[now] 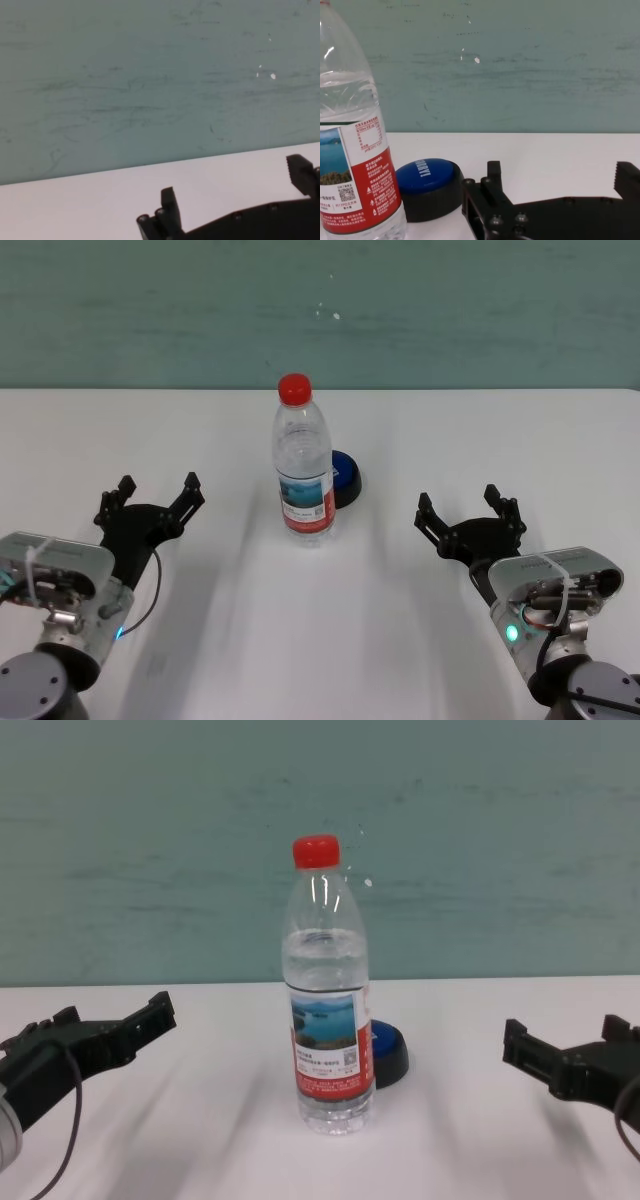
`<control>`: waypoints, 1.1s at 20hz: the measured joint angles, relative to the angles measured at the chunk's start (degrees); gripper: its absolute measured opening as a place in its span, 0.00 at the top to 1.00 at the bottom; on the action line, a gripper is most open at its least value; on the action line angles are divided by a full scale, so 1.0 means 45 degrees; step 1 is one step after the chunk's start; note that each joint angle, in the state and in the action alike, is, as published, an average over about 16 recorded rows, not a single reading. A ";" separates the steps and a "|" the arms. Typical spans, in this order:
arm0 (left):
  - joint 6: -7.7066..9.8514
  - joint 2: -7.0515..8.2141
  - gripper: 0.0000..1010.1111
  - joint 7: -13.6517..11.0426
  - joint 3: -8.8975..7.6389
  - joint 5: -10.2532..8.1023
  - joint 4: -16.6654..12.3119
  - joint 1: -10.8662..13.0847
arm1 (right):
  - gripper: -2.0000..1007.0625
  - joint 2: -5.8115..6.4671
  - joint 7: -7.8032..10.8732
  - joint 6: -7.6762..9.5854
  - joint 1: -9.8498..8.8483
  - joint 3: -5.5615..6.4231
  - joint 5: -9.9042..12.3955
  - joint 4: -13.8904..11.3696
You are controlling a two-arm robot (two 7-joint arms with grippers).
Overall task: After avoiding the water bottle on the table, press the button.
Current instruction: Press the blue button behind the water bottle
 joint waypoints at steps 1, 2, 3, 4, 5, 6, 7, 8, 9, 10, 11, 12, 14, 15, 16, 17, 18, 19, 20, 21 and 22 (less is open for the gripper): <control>0.0000 0.0000 0.00 0.0000 0.0000 0.0000 0.0000 0.0000 | 0.00 0.0000 0.0000 0.0000 0.0000 0.0000 0.0000 0.0000; 0.0000 0.0000 0.00 0.0000 0.0000 0.0000 0.0000 0.0000 | 0.00 0.0000 0.0000 0.0000 0.0000 0.0000 0.0000 0.0000; 0.0000 0.0000 0.00 0.0000 0.0000 0.0000 0.0000 0.0000 | 0.00 0.0000 0.0000 0.0000 0.0000 0.0000 0.0000 0.0000; 0.0000 0.0000 0.00 0.0000 0.0000 0.0000 0.0000 0.0000 | 0.00 0.0000 0.0000 0.0000 0.0000 0.0000 0.0000 0.0000; 0.0000 0.0000 0.00 0.0000 0.0000 0.0000 0.0000 0.0000 | 0.00 0.0000 0.0000 0.0000 0.0000 0.0000 0.0000 0.0000; 0.0000 0.0000 0.00 0.0000 0.0000 0.0000 0.0000 0.0000 | 0.00 0.0000 0.0000 0.0000 0.0000 0.0000 0.0000 0.0000; 0.0000 0.0000 0.00 0.0000 0.0000 0.0000 0.0000 0.0000 | 0.00 0.0000 0.0000 0.0000 0.0000 0.0000 0.0000 0.0000; 0.0000 0.0000 0.00 0.0000 0.0000 0.0000 0.0000 0.0000 | 0.00 0.0000 0.0000 0.0000 0.0000 0.0000 0.0000 0.0000; 0.0000 0.0000 0.00 0.0000 0.0000 0.0000 0.0000 0.0000 | 0.00 0.0000 0.0000 0.0000 0.0000 0.0000 0.0000 0.0000; 0.0000 0.0000 0.00 0.0000 0.0000 0.0000 0.0000 0.0000 | 0.00 0.0000 0.0000 0.0000 0.0000 0.0000 0.0000 0.0000; 0.0000 0.0000 0.00 0.0000 0.0000 0.0000 0.0000 0.0000 | 0.00 0.0000 0.0000 0.0000 0.0000 0.0000 0.0000 0.0000; 0.0000 0.0000 0.00 0.0000 0.0000 0.0000 0.0000 0.0000 | 0.00 0.0000 0.0000 0.0000 0.0000 0.0000 0.0000 0.0000; 0.0000 0.0000 0.00 0.0000 0.0000 0.0000 0.0000 0.0000 | 0.00 0.0000 0.0000 0.0000 0.0000 0.0000 0.0000 0.0000; 0.0000 0.0000 0.00 0.0000 0.0000 0.0000 0.0000 0.0000 | 0.00 0.0000 0.0000 0.0000 0.0000 0.0000 0.0000 0.0000; 0.0000 0.0000 0.00 0.0000 0.0000 0.0000 0.0000 0.0000 | 0.00 0.0000 0.0000 0.0000 0.0000 0.0000 0.0000 0.0000; 0.0000 0.0000 0.00 0.0000 0.0000 0.0000 0.0000 0.0000 | 0.00 0.0000 0.0000 0.0000 0.0000 0.0000 0.0000 0.0000; 0.0000 0.0000 0.00 0.0000 0.0000 0.0000 0.0000 0.0000 | 0.00 0.0000 0.0000 0.0000 0.0000 0.0000 0.0000 0.0000; 0.0000 0.0000 0.00 0.0000 0.0000 0.0000 0.0000 0.0000 | 0.00 0.0000 0.0000 0.0000 0.0000 0.0000 0.0000 0.0000; 0.0000 0.0000 0.00 0.0000 0.0000 0.0000 0.0000 0.0000 | 0.00 0.0000 0.0000 0.0000 0.0000 0.0000 0.0000 0.0000; 0.0000 0.0000 0.00 0.0000 0.0000 0.0000 0.0000 0.0000 | 0.00 0.0000 0.0000 0.0000 0.0000 0.0000 0.0000 0.0000; 0.0000 0.0000 0.00 0.0000 0.0000 0.0000 0.0000 0.0000 | 0.00 0.0000 0.0000 0.0000 0.0000 0.0000 0.0000 0.0000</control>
